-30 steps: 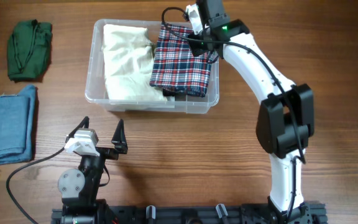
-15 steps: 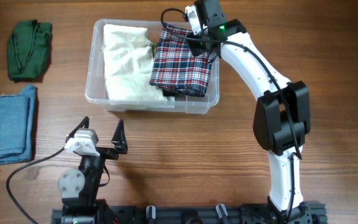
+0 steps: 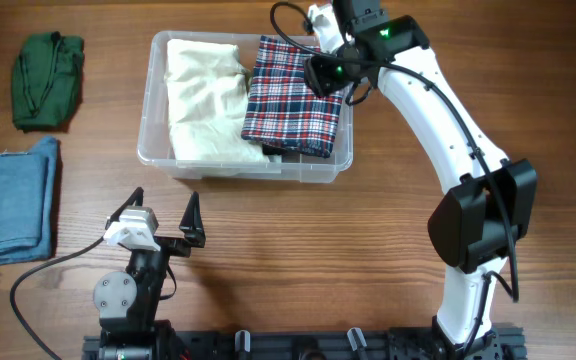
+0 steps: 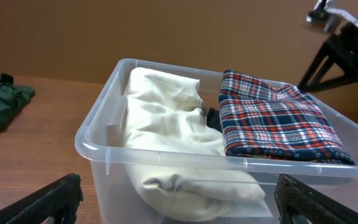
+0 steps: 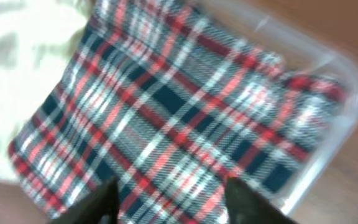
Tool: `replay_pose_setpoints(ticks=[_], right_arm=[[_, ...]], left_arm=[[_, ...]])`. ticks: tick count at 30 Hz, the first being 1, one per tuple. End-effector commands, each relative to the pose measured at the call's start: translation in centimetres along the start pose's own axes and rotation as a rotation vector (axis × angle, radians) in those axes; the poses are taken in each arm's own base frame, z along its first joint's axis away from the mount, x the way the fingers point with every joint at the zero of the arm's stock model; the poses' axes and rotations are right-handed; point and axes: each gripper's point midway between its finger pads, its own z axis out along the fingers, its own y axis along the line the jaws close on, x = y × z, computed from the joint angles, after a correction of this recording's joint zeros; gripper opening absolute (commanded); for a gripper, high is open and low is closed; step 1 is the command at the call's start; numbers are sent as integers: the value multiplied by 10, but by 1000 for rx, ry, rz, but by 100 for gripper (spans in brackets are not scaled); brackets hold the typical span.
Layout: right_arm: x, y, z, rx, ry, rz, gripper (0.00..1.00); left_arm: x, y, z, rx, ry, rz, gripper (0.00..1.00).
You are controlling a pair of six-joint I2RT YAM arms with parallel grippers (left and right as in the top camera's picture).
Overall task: Pack container
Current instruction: 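Tuck the plaid cloth's edges into the bin with the right gripper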
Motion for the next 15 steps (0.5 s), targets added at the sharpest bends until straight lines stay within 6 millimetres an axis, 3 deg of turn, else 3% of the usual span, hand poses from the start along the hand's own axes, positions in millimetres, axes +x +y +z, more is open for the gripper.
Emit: replay_pose_setpoints(ticks=[1, 6, 15], right_arm=[[7, 24, 3, -94, 27, -5, 38], [23, 38, 18, -97, 80, -26, 19], [61, 23, 63, -43, 199, 12, 18]], left_arm=[[1, 2, 0, -8, 2, -9, 100], [1, 2, 0, -8, 1, -9, 100], [1, 2, 0, -8, 2, -9, 100]])
